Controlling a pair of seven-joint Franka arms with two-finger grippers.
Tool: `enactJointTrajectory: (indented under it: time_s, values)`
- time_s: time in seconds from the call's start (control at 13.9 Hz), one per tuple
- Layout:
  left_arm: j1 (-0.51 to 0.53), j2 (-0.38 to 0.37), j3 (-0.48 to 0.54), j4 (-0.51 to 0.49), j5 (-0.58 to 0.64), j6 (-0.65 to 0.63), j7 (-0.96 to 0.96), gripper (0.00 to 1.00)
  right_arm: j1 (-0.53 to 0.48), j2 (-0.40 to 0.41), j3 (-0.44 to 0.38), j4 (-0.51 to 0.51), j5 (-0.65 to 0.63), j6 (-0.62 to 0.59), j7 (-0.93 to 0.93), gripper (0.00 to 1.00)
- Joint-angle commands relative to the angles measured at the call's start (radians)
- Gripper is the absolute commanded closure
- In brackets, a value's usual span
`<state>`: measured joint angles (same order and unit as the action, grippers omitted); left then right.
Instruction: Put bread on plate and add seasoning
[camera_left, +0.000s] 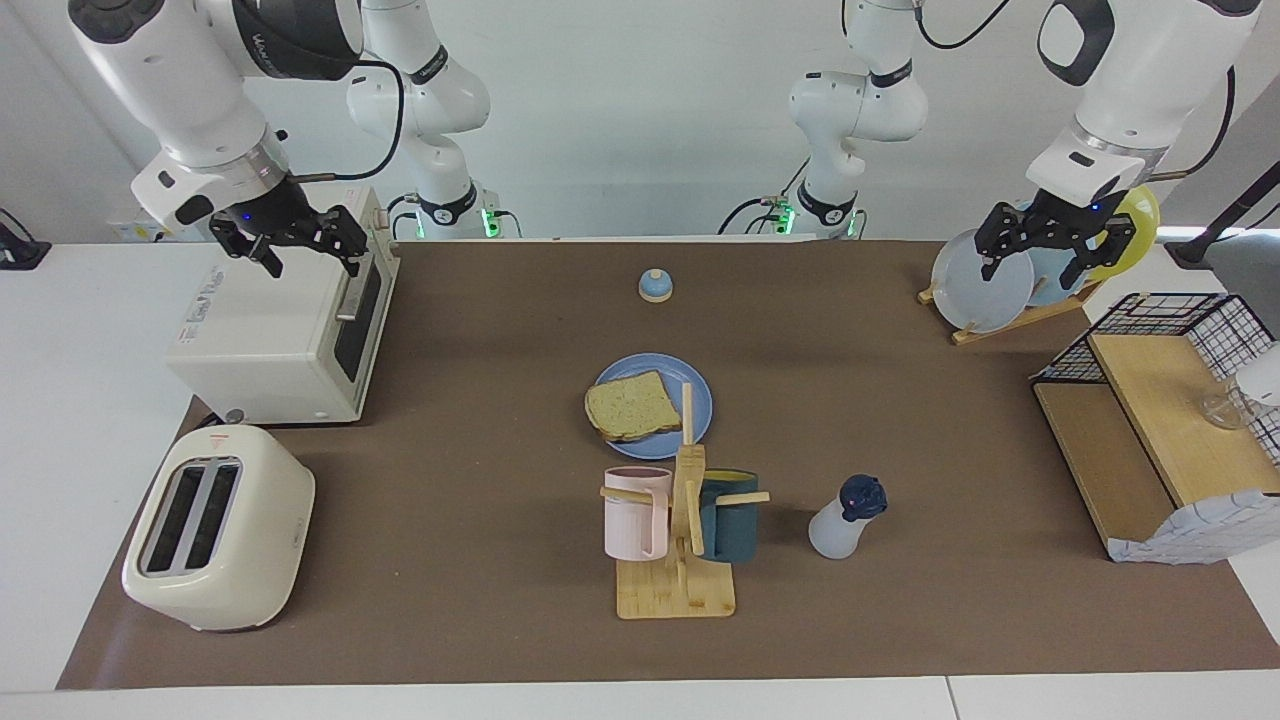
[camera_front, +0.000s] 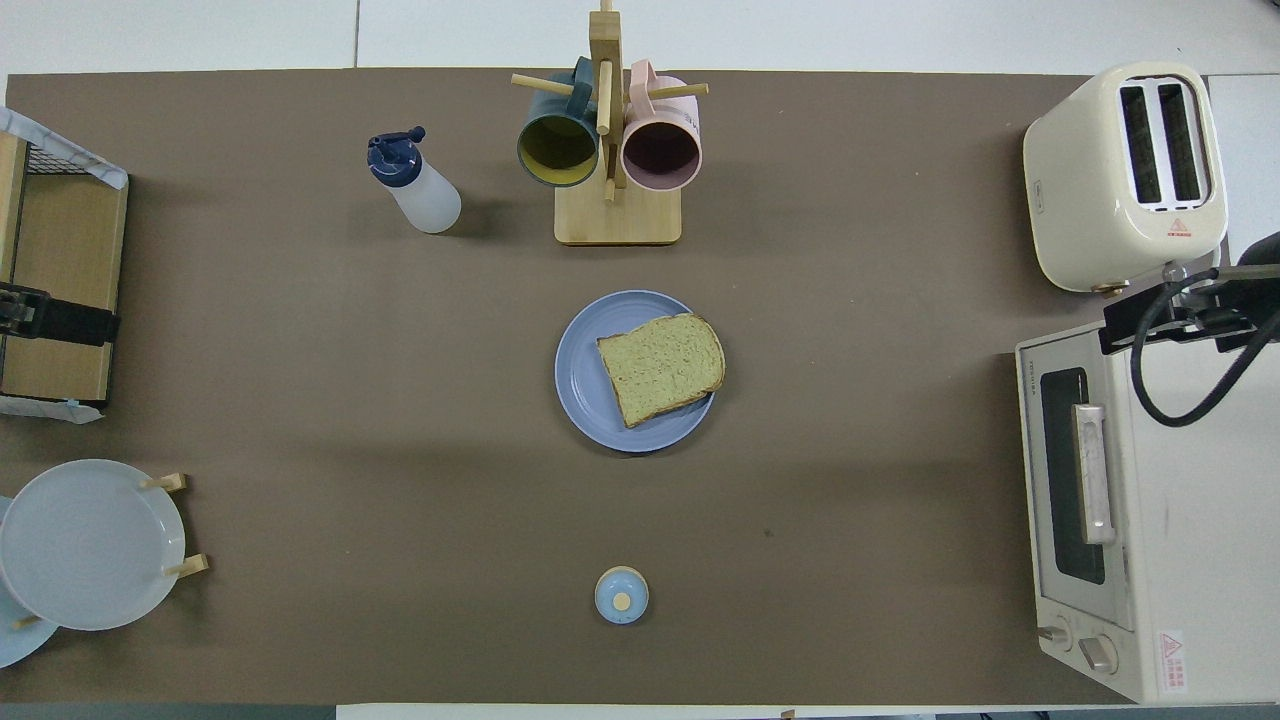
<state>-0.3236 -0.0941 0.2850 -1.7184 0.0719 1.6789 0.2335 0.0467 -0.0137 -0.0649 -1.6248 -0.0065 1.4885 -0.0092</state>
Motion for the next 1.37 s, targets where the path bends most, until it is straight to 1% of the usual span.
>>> enactJointTrajectory:
  time_s: [0.0,0.07,0.14,0.22,0.36,0.43,0.65,0.72,1.01,1.08,1.3]
  values:
    - [0.166,0.016,-0.151,0.045,-0.035,-0.047,-0.013,0.00,-0.005,-0.008,0.005,0.003,0.020,-0.014,-0.028,0.00]
    - [0.248,0.023,-0.231,0.065,-0.050,-0.050,-0.014,0.00,-0.007,-0.008,0.005,0.002,0.020,-0.013,-0.028,0.00]
    - [0.296,0.040,-0.286,0.086,-0.064,-0.054,-0.020,0.00,-0.007,-0.008,0.005,0.002,0.020,-0.014,-0.028,0.00]
    - [0.317,0.056,-0.305,0.111,-0.076,-0.071,-0.034,0.00,-0.008,-0.008,0.005,0.003,0.020,-0.017,-0.028,0.00]
    - [0.315,0.079,-0.302,0.161,-0.098,-0.100,-0.055,0.00,-0.007,-0.008,0.005,0.002,0.020,-0.017,-0.028,0.00]
    - [0.313,0.074,-0.302,0.146,-0.093,-0.094,-0.060,0.00,-0.007,-0.008,0.005,0.003,0.020,-0.017,-0.028,0.00]
    - [0.311,0.028,-0.300,0.042,-0.089,-0.055,-0.060,0.00,-0.007,-0.008,0.005,0.002,0.020,-0.017,-0.028,0.00]
    - [0.310,0.024,-0.300,0.031,-0.087,-0.050,-0.062,0.00,-0.007,-0.008,0.005,0.002,0.020,-0.016,-0.028,0.00]
    - [0.305,0.028,-0.300,0.045,-0.080,-0.074,-0.063,0.00,-0.007,-0.008,0.005,0.002,0.020,-0.017,-0.026,0.00]
    - [0.290,0.030,-0.296,0.052,-0.074,-0.087,-0.063,0.00,-0.007,-0.008,0.005,0.002,0.020,-0.017,-0.028,0.00]
    - [0.288,0.028,-0.296,0.054,-0.075,-0.094,-0.114,0.00,-0.007,-0.008,0.005,0.003,0.020,-0.016,-0.028,0.00]
